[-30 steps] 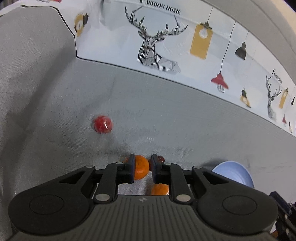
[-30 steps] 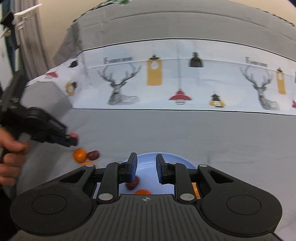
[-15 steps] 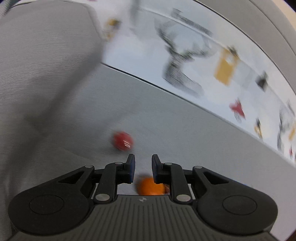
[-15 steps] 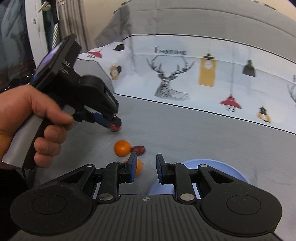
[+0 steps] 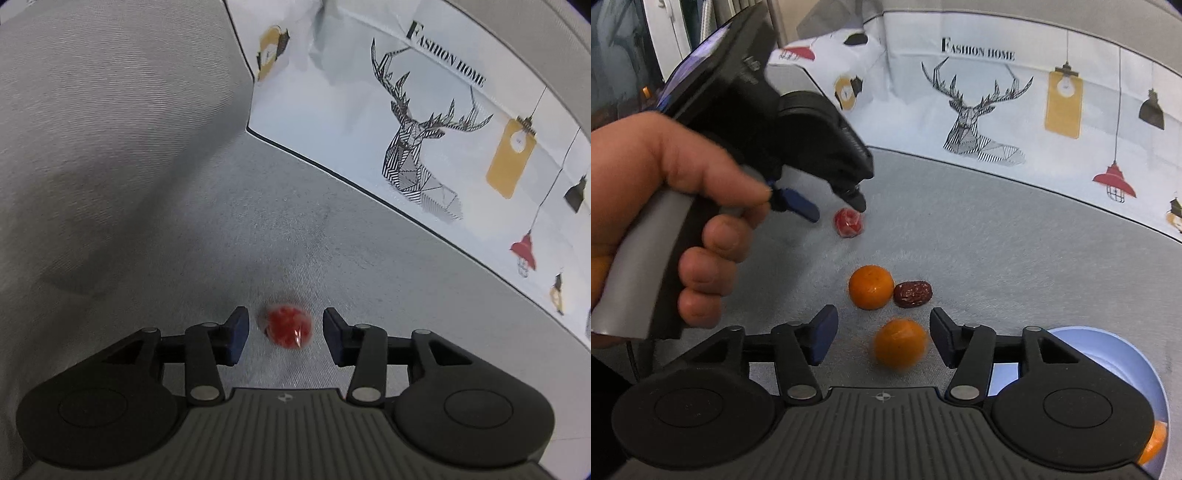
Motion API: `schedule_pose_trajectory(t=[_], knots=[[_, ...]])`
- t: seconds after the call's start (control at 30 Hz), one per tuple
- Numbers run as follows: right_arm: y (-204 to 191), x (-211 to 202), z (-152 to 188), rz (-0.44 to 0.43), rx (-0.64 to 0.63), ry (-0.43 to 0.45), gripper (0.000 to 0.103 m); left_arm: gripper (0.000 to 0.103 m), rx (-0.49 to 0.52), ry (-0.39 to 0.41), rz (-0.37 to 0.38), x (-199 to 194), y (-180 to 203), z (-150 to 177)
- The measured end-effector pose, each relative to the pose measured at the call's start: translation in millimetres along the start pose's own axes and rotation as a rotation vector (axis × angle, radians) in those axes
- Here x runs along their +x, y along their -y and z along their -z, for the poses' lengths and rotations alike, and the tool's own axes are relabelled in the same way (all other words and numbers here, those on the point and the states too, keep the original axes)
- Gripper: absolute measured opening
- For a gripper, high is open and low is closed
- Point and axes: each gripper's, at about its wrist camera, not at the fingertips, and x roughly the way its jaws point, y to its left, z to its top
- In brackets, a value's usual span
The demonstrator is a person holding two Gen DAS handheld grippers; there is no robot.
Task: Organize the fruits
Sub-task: 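Grasp a red cherry tomato with the left tool while the right tool grasps a tangerine, then carry the tomato with the left tool while the right tool carries the tangerine over the plate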
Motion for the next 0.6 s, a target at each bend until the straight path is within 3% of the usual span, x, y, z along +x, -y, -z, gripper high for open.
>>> schedule_pose_trajectory(t=[0.37,0.43,0.57,0.6], knots=[[2.5,30.9,2.4,0.03,-0.011,-0.098,0.059,0.047,0.138,-0.015,-0.061,13.4,21.2,6.8],[0.5,35.2,4.8,0.041,-0.018,-0.108,0.059,0.035,0.152,-0.022,-0.071,14.6,22.1,7.7],[-0.9,39.4,8.2,0.053,-0.035,-0.114,0.041,0.034,0.151,-0.009,-0.062,10.3,21.5,8.0],[-0.9,38.3,8.6,0.055,-0.039,-0.11,0.041,0.033,0.151,-0.003,-0.061,8.0,21.6,8.2]])
